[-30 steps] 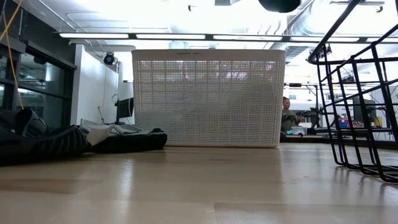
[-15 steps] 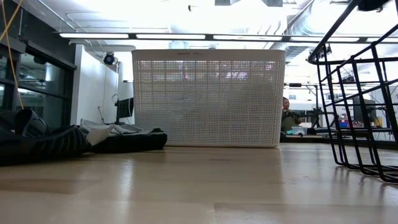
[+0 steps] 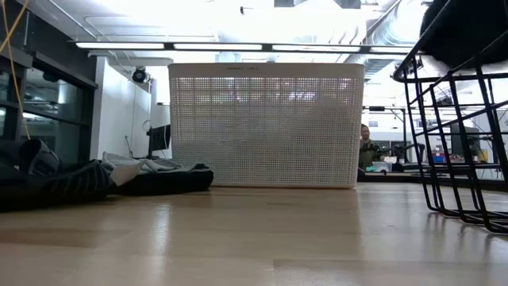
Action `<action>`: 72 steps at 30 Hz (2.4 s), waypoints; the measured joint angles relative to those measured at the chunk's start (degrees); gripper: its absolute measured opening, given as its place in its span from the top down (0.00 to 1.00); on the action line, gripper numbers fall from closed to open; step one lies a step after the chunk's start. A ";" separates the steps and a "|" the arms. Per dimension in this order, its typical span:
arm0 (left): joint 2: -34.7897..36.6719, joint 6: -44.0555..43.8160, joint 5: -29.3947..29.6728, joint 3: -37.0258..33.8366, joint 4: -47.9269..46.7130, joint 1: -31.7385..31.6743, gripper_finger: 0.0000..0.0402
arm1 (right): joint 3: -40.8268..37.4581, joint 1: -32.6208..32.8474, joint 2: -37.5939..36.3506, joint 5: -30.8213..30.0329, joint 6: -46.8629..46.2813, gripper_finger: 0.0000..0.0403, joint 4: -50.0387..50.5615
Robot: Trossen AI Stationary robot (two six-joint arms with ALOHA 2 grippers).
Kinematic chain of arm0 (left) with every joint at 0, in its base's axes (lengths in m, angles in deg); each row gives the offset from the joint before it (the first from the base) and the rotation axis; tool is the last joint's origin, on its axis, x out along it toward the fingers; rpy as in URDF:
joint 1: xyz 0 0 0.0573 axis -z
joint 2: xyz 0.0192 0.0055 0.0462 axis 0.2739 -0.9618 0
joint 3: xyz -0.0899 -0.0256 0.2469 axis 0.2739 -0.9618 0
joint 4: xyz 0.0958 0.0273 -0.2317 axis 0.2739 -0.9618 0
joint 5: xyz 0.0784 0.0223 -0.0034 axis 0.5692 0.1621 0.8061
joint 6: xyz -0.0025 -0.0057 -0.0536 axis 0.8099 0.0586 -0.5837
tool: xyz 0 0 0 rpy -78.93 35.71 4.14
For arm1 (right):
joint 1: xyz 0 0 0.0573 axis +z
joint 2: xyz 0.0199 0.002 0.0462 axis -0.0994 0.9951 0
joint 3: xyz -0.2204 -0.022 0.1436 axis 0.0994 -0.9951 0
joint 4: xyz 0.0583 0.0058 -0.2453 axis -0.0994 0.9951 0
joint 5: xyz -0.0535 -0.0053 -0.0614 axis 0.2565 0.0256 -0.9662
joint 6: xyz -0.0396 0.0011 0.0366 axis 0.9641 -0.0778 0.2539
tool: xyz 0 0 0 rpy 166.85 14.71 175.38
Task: Pick & Place Cloths
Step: Put the right black boxer into the wire basket
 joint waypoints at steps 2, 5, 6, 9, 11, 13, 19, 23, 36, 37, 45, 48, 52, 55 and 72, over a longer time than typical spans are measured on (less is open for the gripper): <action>0.00 0.00 -0.01 0.00 -0.16 0.00 0.14 | 0.00 1.76 1.32 -1.60 -5.53 0.97 -0.07; -0.02 -0.03 -0.06 0.00 -1.08 0.02 0.14 | 0.00 4.55 3.93 -1.88 -14.55 0.97 -0.31; -0.02 -0.14 -0.09 0.00 -1.53 0.00 0.14 | 0.00 5.57 4.90 -1.78 -17.66 0.97 -0.31; -0.02 -0.38 -0.19 0.00 -2.73 0.01 0.14 | 0.00 8.41 7.57 -1.64 -26.18 0.97 -0.71; -0.04 -0.78 -0.20 -0.02 -3.52 0.00 0.14 | 0.00 9.88 9.23 -1.62 -31.89 0.97 -0.73; -0.07 -1.49 -0.20 -0.02 -4.30 0.00 0.14 | 0.00 10.97 11.02 -1.71 -37.00 0.97 -0.74; -0.07 -1.51 -0.20 -0.04 -6.55 0.00 0.14 | 0.02 11.97 17.31 -1.58 -46.57 0.97 -0.74; -0.07 -1.51 -0.20 -0.04 -9.58 0.00 0.14 | 0.03 11.68 21.82 0.21 -49.92 0.97 -0.77; -0.07 -1.53 -3.67 -0.09 -16.59 0.02 0.14 | 0.33 6.35 33.51 11.33 -52.41 0.96 -1.80; -0.07 -1.56 -4.11 -0.09 -17.07 0.02 0.14 | 0.27 5.84 33.95 11.53 -52.15 0.96 -1.58; 0.09 -1.03 -4.74 -0.09 -20.56 0.02 0.14 | -2.06 3.61 32.82 15.50 -47.73 0.93 -2.11; 0.52 -0.12 -4.72 -0.09 -21.51 0.02 0.14 | -2.20 3.68 30.72 13.83 -47.98 0.89 -1.25; 1.31 0.04 -4.57 -0.09 -22.20 0.02 0.14 | -2.44 3.63 26.97 10.34 -48.23 0.80 2.73; 1.86 0.35 -4.50 -0.09 -22.17 0.02 0.14 | -2.47 3.63 23.46 7.83 -49.29 0.71 6.35; 2.14 0.04 -3.43 -0.09 -22.12 0.02 0.14 | -2.38 3.65 4.76 1.55 -46.28 0.42 12.76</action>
